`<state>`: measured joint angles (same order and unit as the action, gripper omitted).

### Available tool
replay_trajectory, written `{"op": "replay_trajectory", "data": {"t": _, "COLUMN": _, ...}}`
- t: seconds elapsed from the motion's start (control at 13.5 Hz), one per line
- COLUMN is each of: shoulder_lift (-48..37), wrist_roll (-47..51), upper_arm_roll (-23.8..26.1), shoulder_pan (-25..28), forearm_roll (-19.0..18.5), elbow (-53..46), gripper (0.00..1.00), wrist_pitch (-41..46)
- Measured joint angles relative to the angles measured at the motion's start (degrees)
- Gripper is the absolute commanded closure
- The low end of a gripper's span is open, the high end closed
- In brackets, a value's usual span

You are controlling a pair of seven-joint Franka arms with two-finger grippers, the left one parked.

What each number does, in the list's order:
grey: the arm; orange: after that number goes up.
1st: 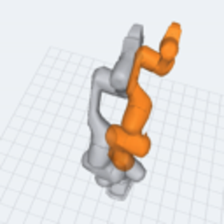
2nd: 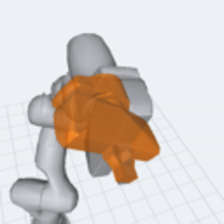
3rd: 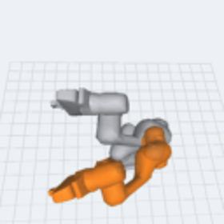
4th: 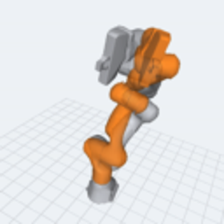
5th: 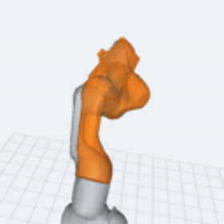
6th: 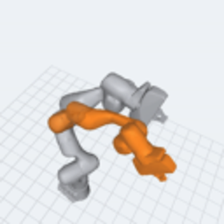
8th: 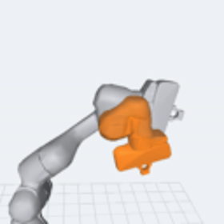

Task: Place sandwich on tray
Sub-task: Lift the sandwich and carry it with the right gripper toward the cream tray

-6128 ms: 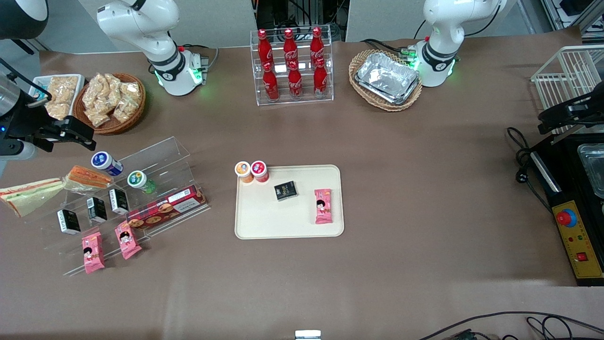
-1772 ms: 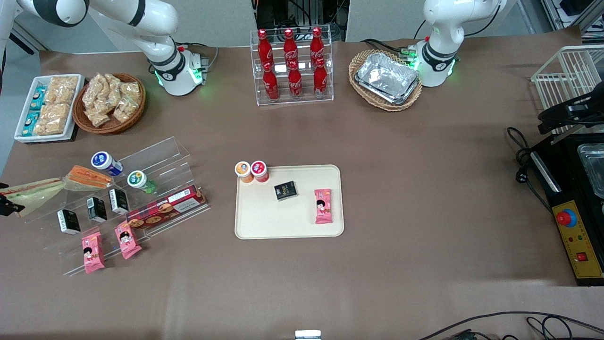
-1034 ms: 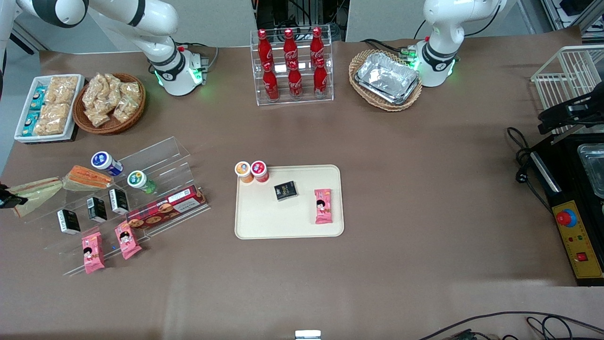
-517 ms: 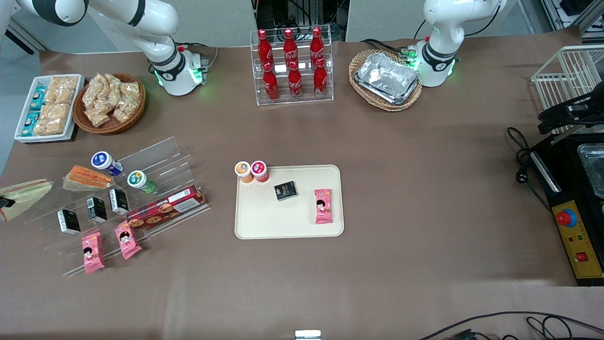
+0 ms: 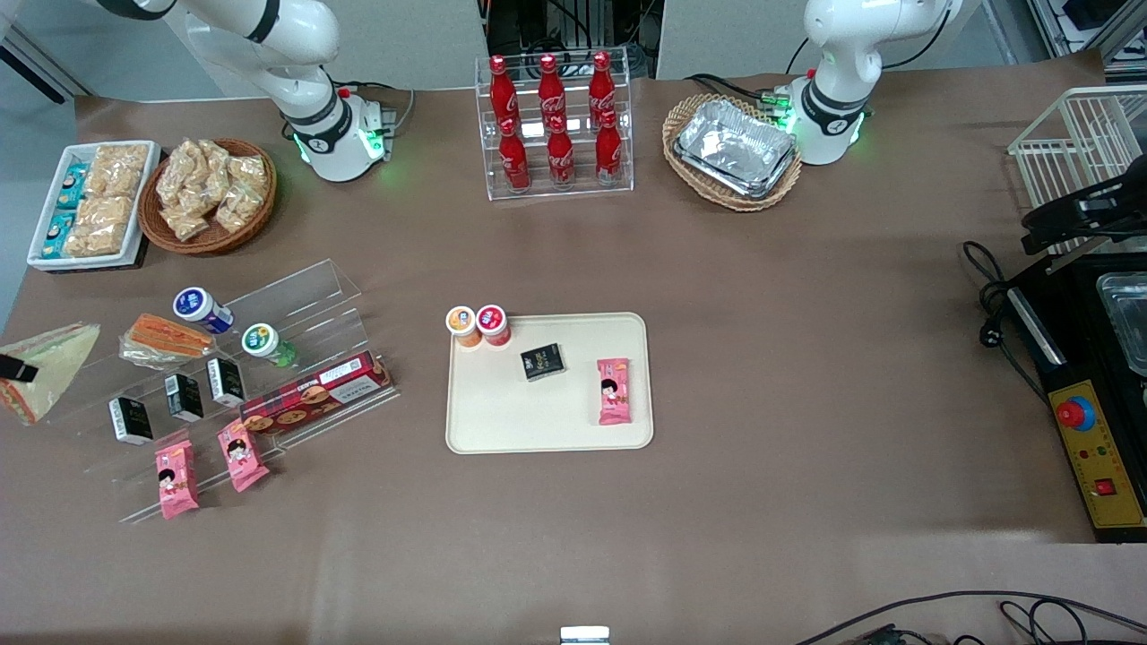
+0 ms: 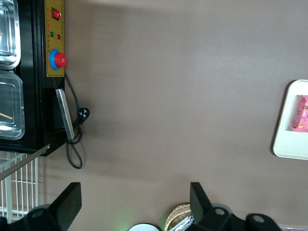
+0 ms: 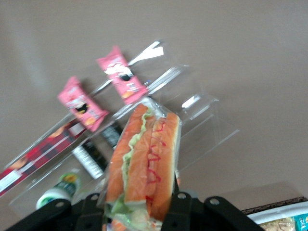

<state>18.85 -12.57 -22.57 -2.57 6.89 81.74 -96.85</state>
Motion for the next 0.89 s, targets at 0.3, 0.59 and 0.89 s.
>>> {"op": "replay_trajectory", "data": {"t": 0.3, "shoulder_lift": -0.7, "wrist_roll": -1.0, "upper_arm_roll": 8.4, "shoulder_pan": 2.1, "forearm_roll": 0.1, "elbow": -2.7, "gripper": 0.56, "wrist_pitch": 3.0}}
{"op": "replay_trajectory", "data": {"t": 0.59, "shoulder_lift": -0.7, "wrist_roll": -2.0, "upper_arm_roll": 20.3, "shoulder_pan": 2.9, "forearm_roll": 0.1, "elbow": -2.9, "gripper": 0.55, "wrist_pitch": 3.0}}
{"op": "replay_trajectory", "data": {"t": 0.89, "shoulder_lift": -0.7, "wrist_roll": -3.8, "upper_arm_roll": 25.1, "shoulder_pan": 9.1, "forearm_roll": -1.6, "elbow": -3.0, "gripper": 0.55, "wrist_pitch": 2.9}}
